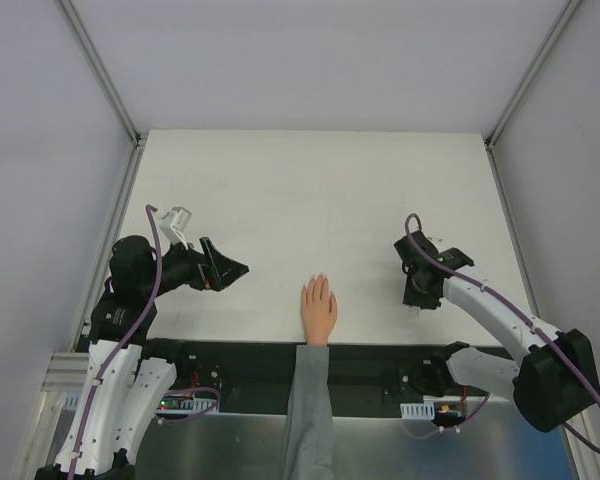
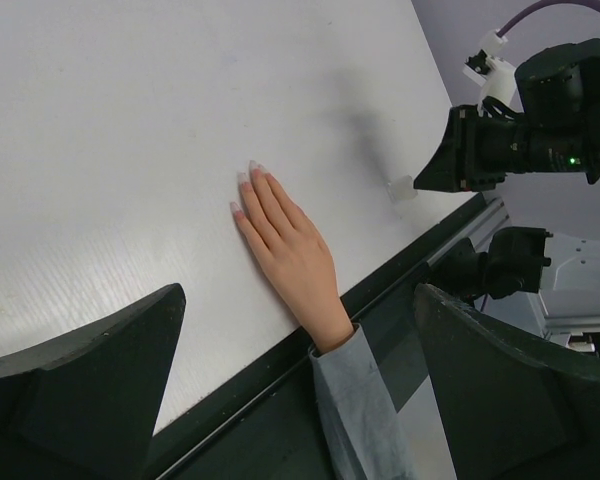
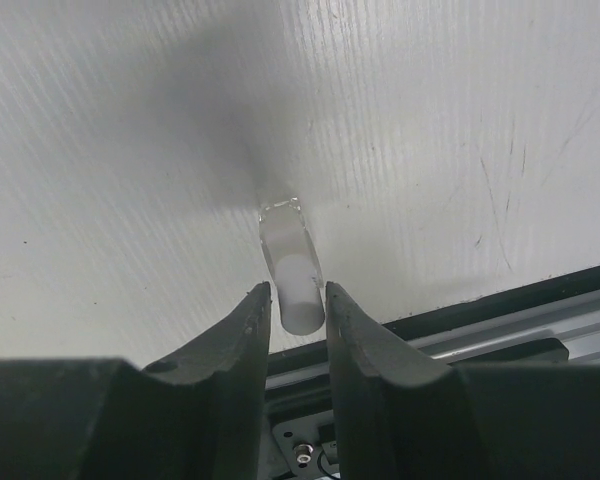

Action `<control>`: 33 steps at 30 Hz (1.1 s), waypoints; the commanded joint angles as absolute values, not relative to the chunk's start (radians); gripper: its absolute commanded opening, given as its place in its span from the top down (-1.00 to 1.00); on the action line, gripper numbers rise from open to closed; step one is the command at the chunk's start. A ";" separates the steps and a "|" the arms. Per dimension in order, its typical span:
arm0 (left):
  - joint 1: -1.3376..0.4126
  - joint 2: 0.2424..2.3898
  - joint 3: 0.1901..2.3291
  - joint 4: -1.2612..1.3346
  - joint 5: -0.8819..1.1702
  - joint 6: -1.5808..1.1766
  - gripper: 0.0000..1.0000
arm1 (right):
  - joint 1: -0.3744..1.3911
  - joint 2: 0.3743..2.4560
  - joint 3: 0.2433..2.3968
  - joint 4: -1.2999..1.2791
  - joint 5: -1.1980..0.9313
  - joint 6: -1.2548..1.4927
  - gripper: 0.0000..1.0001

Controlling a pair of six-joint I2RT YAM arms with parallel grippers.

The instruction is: Paint the nails

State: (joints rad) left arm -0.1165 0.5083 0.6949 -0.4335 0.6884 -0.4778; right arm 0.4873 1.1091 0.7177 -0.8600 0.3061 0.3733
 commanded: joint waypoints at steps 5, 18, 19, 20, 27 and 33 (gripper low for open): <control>-0.112 0.509 0.721 -0.429 0.741 -0.474 -0.93 | 0.482 1.140 0.733 -0.844 0.328 0.339 0.87; -0.114 0.724 0.750 -0.309 1.024 -0.406 -0.87 | 0.753 1.230 1.178 -0.966 0.169 0.023 0.99; -0.115 0.745 0.752 -0.295 1.067 -0.408 -0.87 | 0.767 1.252 1.265 -0.979 0.151 0.008 0.99; -0.121 0.780 0.752 -0.266 1.080 -0.410 -0.88 | 0.782 1.281 1.302 -0.992 0.111 0.005 0.99; -0.317 0.842 0.768 -0.176 1.115 -0.263 -0.72 | 0.897 1.362 1.543 -0.976 -0.241 -0.103 0.99; -0.443 0.773 0.718 -0.120 1.089 -0.094 -0.52 | 0.957 1.359 1.586 -0.954 -0.411 -0.118 0.99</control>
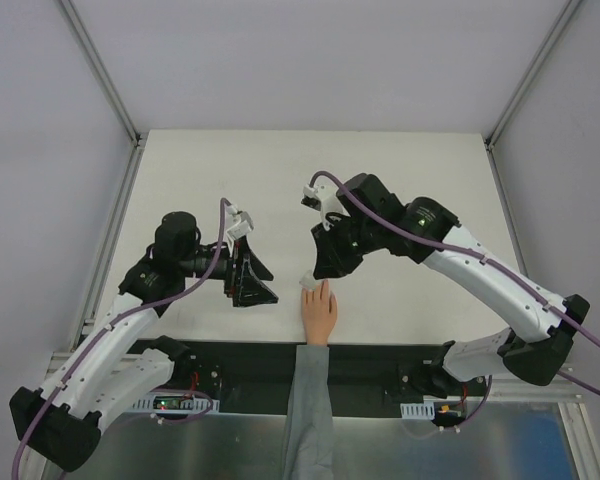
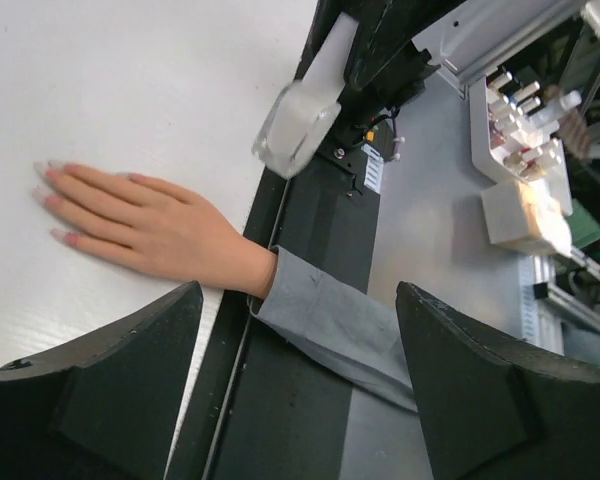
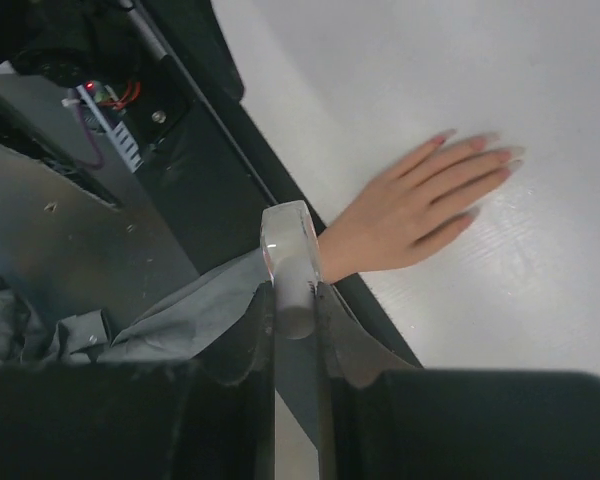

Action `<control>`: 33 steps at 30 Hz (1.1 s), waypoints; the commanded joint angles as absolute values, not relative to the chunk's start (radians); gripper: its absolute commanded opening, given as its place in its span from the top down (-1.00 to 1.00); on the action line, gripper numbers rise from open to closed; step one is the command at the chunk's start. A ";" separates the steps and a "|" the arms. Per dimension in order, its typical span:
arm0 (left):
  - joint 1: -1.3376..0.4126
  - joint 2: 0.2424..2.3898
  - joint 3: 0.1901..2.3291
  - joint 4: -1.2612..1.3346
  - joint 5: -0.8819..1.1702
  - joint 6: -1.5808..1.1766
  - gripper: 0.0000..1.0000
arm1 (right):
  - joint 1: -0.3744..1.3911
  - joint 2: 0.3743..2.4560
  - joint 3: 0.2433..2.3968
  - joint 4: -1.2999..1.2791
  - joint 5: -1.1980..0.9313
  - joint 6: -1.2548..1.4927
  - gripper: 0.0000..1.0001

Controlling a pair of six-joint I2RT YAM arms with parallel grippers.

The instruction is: Paint the nails

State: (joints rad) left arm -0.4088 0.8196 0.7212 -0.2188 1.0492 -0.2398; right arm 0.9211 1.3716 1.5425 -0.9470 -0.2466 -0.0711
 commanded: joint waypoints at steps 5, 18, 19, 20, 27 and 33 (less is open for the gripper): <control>-0.448 0.816 0.716 -0.081 1.147 -0.087 -0.38 | 0.977 1.347 1.551 -0.887 -0.460 -0.112 0.99; -0.502 0.879 0.727 -0.045 1.273 -0.086 -0.11 | 1.005 1.413 1.563 -0.765 -0.515 -0.064 0.99; -0.505 0.885 0.732 -0.044 1.284 -0.089 -0.04 | 1.006 1.416 1.565 -0.762 -0.512 -0.063 0.99; -0.506 0.893 0.733 -0.046 1.310 -0.089 -0.01 | 1.006 1.419 1.569 -0.762 -0.512 -0.064 0.99; -0.517 0.896 0.732 -0.044 1.305 -0.084 0.24 | 1.008 1.434 1.572 -0.752 -0.491 -0.051 0.99; -0.522 0.902 0.739 -0.043 1.304 -0.092 0.27 | 1.006 1.447 1.588 -0.750 -0.491 -0.046 0.99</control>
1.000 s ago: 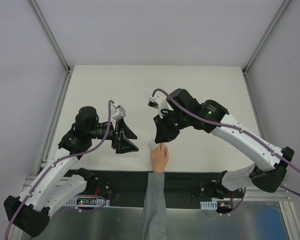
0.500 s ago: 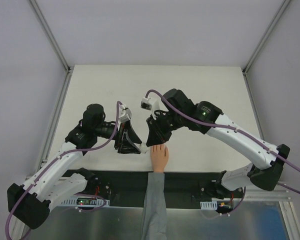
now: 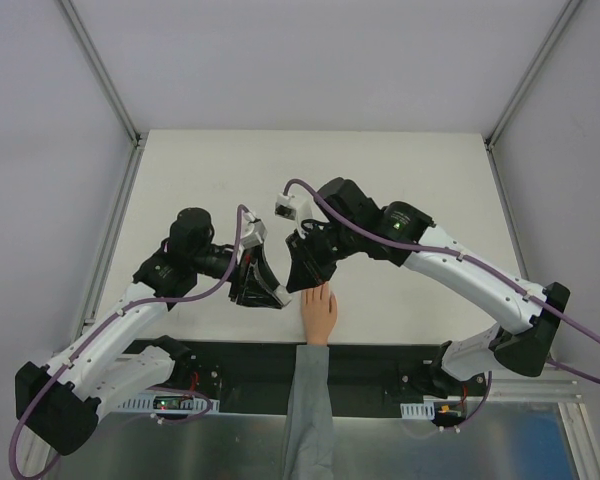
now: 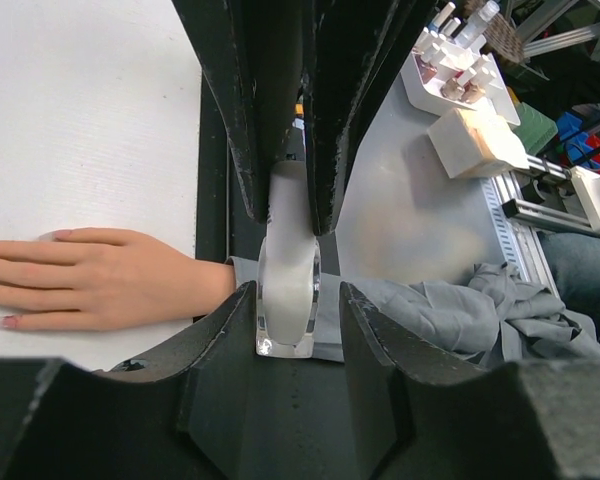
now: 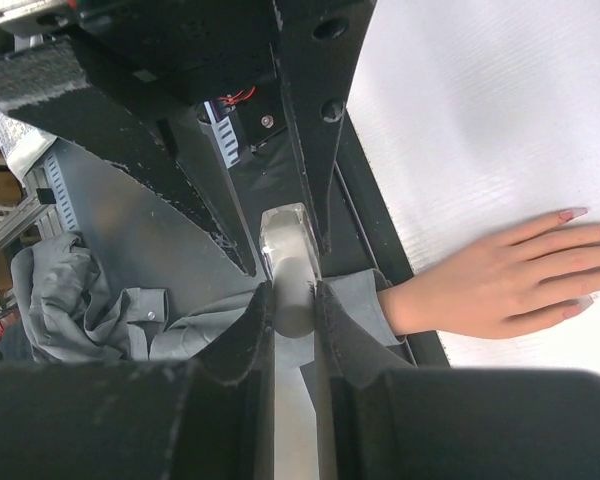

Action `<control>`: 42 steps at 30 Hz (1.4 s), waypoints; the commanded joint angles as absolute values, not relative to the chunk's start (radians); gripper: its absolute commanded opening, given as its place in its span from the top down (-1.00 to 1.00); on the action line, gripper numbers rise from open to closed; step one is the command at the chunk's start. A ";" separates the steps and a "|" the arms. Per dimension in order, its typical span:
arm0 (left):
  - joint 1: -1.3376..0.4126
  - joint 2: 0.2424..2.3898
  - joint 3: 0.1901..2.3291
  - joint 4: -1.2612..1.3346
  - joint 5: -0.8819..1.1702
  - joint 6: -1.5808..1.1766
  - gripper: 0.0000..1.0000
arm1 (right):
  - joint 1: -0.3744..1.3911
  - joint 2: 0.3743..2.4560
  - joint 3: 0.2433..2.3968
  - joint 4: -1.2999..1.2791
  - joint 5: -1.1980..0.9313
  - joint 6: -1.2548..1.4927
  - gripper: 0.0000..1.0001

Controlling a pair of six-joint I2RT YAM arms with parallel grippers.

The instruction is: Paint the nails

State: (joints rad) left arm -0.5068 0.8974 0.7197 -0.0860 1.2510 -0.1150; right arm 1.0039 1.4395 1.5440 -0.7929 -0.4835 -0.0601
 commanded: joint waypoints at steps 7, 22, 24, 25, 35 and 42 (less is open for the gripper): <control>-0.526 0.903 0.742 -0.043 1.295 -0.104 0.39 | 1.006 1.448 1.589 -0.747 -0.477 -0.041 0.99; -0.531 0.884 0.749 -0.043 1.276 -0.121 0.11 | 1.014 1.437 1.580 -0.718 -0.457 -0.009 0.99; -0.531 0.877 0.744 -0.043 1.259 -0.121 0.27 | 1.014 1.433 1.577 -0.715 -0.453 -0.005 0.99; -0.531 0.876 0.744 -0.043 1.252 -0.121 0.34 | 1.015 1.430 1.574 -0.712 -0.445 -0.003 0.99; -0.535 0.718 0.698 -0.003 0.670 -0.087 1.00 | 1.023 1.424 1.580 -0.729 -0.039 0.401 -0.17; -0.537 0.598 0.629 0.101 0.434 -0.087 1.00 | 1.081 1.431 1.643 -0.577 0.248 0.508 -0.18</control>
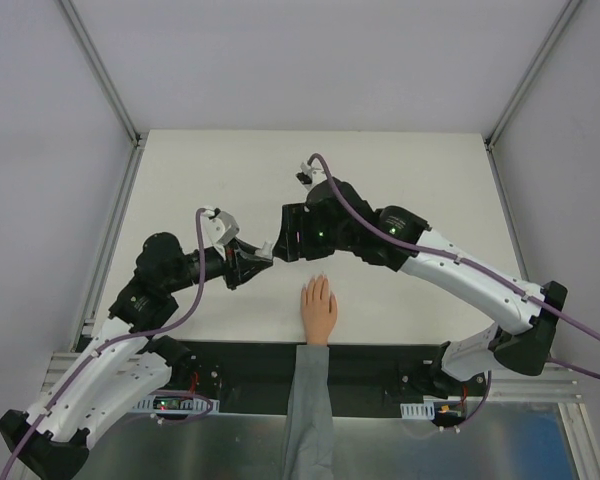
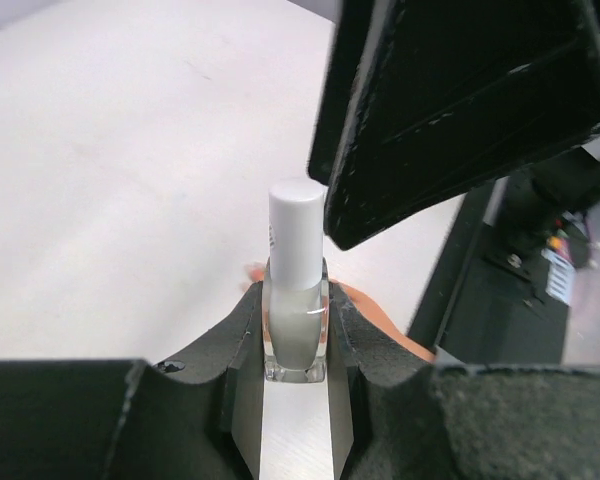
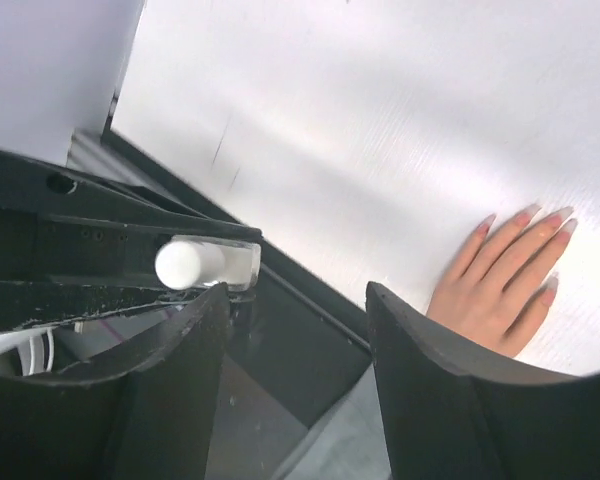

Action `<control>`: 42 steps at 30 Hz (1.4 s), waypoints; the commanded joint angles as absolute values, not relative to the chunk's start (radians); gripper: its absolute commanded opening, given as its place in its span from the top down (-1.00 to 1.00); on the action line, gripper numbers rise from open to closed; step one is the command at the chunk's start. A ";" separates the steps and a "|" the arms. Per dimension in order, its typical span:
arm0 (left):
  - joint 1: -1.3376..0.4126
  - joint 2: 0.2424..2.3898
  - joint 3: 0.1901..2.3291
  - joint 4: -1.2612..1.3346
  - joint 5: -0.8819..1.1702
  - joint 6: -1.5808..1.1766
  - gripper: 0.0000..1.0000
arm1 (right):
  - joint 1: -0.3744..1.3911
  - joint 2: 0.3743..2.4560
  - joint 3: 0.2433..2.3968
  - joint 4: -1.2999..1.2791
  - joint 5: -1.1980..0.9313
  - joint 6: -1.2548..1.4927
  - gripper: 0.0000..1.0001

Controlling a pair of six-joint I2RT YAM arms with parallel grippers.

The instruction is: Paint the nails

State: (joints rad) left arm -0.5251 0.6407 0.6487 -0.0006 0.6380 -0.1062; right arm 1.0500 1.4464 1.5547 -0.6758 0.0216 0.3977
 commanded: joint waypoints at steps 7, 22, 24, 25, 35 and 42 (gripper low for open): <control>-0.537 0.583 0.618 0.109 0.367 -0.120 1.00 | 1.126 1.538 1.749 -0.517 0.267 0.459 -0.12; -0.537 0.551 0.612 0.109 0.367 -0.172 1.00 | 1.155 1.621 1.784 -0.515 0.276 0.410 0.74; -0.537 0.538 0.612 0.109 0.400 -0.186 1.00 | 1.157 1.606 1.746 -0.508 0.273 0.397 0.88; -0.537 0.534 0.612 0.109 0.423 -0.192 1.00 | 1.155 1.583 1.723 -0.491 0.275 0.390 0.98; -0.535 0.489 0.611 0.144 0.955 -0.339 1.00 | 1.091 1.372 1.354 -0.136 -0.477 0.006 0.99; -0.537 0.497 0.549 0.293 1.167 -0.486 1.00 | 0.960 1.276 1.163 0.140 -0.856 0.126 0.99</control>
